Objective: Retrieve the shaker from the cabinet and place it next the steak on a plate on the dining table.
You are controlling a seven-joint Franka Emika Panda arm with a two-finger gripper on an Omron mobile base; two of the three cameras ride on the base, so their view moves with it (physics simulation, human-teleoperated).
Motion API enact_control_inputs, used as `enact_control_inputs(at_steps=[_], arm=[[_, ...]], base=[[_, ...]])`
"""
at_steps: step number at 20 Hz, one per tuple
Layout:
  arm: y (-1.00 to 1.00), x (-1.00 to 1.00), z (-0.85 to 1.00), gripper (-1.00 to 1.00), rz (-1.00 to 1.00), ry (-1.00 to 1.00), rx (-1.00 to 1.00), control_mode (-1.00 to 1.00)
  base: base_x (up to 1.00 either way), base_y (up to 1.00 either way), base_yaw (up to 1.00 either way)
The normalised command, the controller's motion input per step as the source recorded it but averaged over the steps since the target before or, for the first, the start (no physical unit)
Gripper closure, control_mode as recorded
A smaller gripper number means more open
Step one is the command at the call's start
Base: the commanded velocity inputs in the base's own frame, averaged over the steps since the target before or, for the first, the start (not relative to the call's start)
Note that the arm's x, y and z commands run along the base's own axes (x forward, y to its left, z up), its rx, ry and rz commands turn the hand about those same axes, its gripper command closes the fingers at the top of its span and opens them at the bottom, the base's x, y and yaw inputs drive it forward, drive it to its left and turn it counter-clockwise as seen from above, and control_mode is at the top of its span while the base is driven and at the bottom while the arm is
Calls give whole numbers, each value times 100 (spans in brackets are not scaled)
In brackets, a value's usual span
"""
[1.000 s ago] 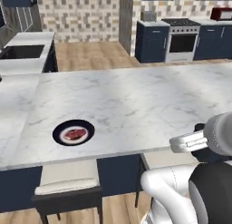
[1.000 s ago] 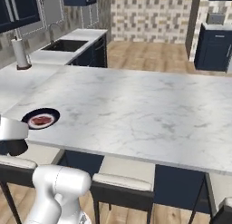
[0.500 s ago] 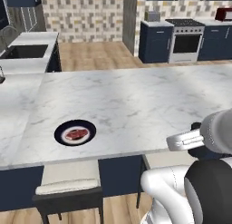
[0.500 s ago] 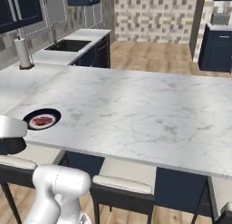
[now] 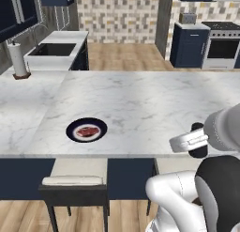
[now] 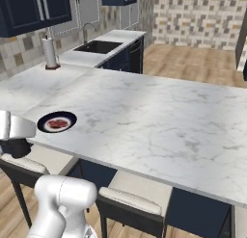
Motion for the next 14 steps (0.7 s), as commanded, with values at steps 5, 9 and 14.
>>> enact_control_inputs(at_steps=[5,9,14], arm=[[0,71,-9,100,16,-6,7,-100],[0,59,-15,100,20,-5,2,-100],[0,58,-22,100,34,-10,13,-100]], base=[[0,0,0],[0,0,0],[0,0,0]])
